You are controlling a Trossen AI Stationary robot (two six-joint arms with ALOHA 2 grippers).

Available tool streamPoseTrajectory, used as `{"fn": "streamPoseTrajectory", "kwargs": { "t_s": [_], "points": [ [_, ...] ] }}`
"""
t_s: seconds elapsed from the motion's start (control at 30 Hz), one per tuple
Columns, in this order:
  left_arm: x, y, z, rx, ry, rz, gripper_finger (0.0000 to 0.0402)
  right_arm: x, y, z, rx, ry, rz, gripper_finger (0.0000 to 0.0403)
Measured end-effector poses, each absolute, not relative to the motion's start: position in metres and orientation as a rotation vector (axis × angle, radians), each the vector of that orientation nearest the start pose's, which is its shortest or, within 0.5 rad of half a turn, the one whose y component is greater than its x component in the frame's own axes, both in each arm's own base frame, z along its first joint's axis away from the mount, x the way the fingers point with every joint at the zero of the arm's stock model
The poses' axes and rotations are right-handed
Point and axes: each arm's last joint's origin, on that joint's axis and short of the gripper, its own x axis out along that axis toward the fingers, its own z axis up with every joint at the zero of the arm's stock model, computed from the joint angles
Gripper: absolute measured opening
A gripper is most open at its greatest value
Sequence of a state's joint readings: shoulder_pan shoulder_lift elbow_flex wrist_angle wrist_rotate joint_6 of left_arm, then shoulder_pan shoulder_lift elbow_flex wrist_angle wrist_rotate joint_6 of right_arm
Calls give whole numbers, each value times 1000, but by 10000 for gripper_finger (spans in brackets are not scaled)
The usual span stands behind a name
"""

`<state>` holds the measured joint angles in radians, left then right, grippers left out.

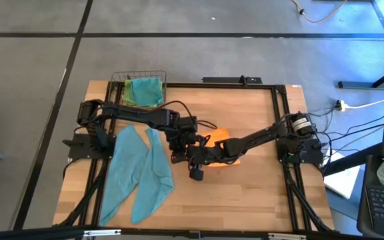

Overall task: Fold microfiber towels
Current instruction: Fold the orange microfiber cloth

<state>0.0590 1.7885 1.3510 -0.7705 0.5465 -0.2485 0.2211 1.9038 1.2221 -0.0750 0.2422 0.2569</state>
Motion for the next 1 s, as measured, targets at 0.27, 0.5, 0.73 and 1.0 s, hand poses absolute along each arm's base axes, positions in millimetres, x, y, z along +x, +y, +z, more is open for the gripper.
{"fn": "streamPoseTrajectory", "kwargs": {
  "t_s": [0.27, 0.5, 0.73, 1.0],
  "points": [
    [352, 18, 226, -429, 1216, -318, 27, 385, 97, 172, 79, 856, -7, 11],
    [343, 28, 222, -269, 1252, -407, 83, 377, 110, 169, 66, 911, 14, 6],
    [332, 16, 204, -86, 1173, -738, 106, 371, 116, 166, 67, 943, -30, 11],
    [339, 4, 193, 121, 1071, -758, 108, 367, 126, 165, 174, 953, -84, 11]
  ]
}}
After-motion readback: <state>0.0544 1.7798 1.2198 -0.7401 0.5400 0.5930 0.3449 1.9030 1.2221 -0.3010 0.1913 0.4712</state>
